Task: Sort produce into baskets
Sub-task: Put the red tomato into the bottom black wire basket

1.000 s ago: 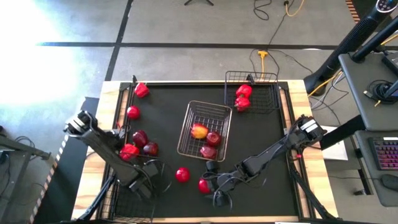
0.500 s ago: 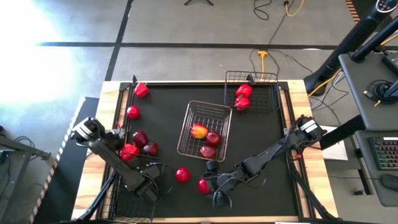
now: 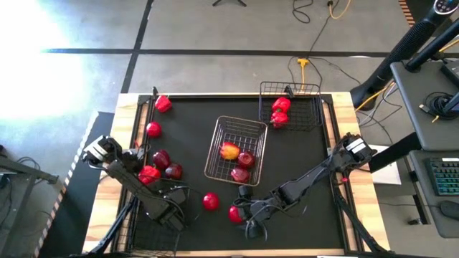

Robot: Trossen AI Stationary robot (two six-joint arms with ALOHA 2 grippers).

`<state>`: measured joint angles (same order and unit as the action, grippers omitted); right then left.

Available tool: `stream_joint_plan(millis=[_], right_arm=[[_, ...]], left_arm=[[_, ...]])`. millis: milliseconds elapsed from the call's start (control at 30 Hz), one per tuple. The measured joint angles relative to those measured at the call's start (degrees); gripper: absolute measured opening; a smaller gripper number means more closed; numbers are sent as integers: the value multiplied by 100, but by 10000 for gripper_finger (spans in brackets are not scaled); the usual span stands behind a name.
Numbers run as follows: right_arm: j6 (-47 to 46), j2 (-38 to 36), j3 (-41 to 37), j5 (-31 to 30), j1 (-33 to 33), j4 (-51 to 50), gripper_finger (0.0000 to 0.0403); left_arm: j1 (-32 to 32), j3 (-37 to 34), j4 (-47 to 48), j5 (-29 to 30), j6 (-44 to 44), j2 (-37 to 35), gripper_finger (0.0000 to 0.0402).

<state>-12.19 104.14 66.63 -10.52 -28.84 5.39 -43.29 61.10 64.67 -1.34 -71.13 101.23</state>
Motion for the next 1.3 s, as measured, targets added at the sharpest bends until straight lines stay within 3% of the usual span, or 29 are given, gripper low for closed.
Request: stream_joint_plan(millis=[167, 667, 1033, 1300], right_arm=[[3, 0, -2, 0, 0, 2, 379], [20, 0, -15, 0, -2, 3, 379], [42, 0, -39, 2, 11, 8, 379], [41, 0, -40, 2, 9, 7, 379]], left_arm=[[34, 0, -14, 277, 513, 0, 304], [44, 0, -8, 472, 377, -2, 307], [81, 0, -12, 563, 291, -2, 360], [86, 0, 180, 55, 290, -7, 361]])
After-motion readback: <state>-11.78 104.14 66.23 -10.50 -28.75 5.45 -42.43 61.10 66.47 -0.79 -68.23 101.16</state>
